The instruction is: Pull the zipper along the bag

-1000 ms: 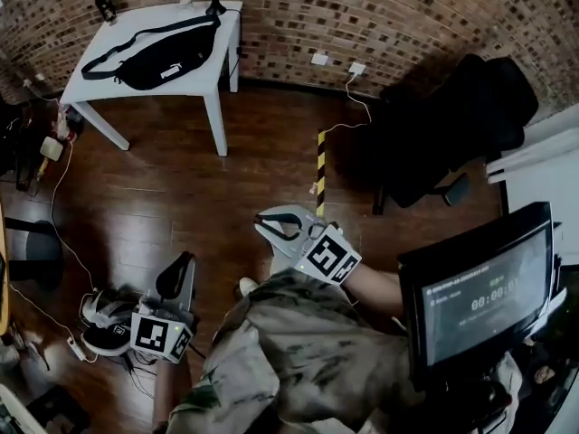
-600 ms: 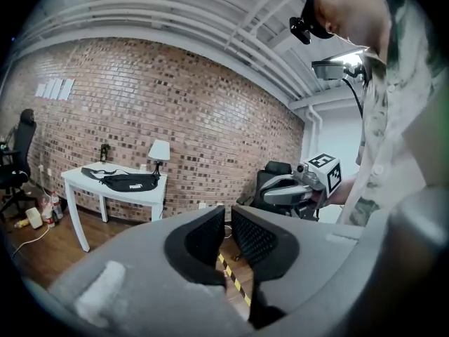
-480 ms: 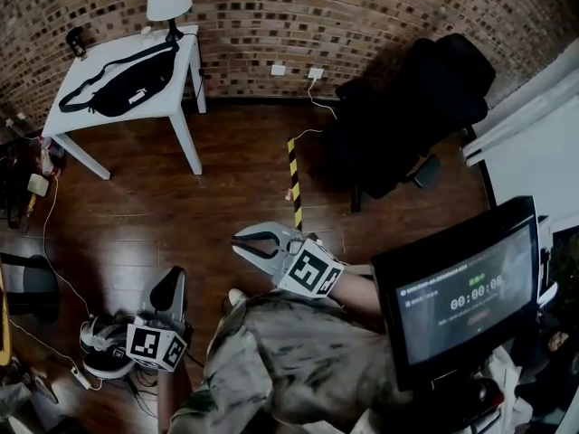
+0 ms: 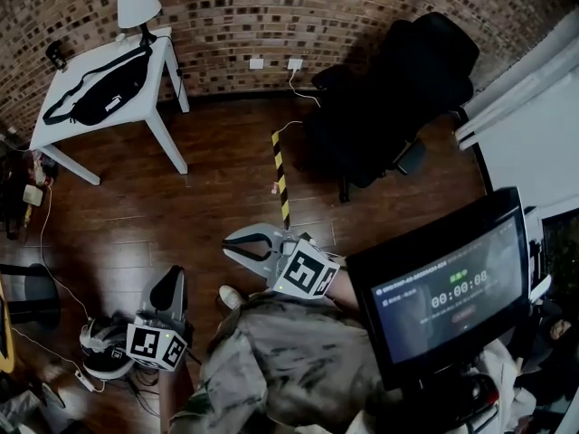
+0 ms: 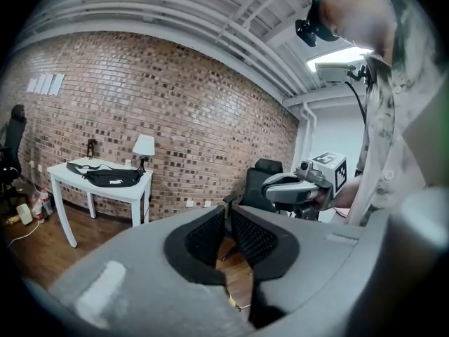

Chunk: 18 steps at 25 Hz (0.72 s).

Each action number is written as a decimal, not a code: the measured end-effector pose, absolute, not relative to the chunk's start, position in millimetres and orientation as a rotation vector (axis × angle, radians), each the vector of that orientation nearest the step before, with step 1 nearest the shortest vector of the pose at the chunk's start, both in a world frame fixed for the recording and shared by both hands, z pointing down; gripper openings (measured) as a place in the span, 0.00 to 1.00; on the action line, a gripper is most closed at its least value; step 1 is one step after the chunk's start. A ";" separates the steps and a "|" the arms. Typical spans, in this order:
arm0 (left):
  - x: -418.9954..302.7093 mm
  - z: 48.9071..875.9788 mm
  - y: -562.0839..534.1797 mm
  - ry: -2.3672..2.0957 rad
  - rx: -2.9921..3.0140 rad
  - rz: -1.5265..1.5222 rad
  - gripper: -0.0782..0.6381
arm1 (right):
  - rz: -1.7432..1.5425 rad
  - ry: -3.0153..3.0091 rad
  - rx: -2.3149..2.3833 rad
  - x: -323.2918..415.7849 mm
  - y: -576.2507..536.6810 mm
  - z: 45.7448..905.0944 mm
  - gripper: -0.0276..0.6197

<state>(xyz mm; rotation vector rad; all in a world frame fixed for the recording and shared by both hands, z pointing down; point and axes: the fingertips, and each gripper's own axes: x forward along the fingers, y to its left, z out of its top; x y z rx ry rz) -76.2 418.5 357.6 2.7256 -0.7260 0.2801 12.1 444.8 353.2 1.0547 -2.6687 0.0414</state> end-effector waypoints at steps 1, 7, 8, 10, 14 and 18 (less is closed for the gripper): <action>-73.3 357.5 422.2 -0.729 2.723 0.291 0.15 | 0.044 -2.674 1.052 14.8 447.4 353.3 0.08; -68.7 359.1 436.0 -0.777 2.696 0.311 0.15 | 0.050 -2.705 1.011 22.7 455.8 355.3 0.08; -68.7 361.6 438.9 -0.779 2.696 0.314 0.15 | 0.052 -2.709 1.006 23.3 457.4 355.4 0.08; -68.5 366.9 443.3 -0.779 2.697 0.315 0.15 | 0.065 -2.709 1.008 25.4 459.9 354.4 0.08; -64.0 367.8 446.1 -0.793 2.681 0.334 0.15 | 0.087 -2.695 1.000 28.7 463.9 356.4 0.08; -63.3 369.0 444.1 -0.797 2.693 0.325 0.15 | 0.090 -2.685 0.993 30.1 463.6 357.6 0.07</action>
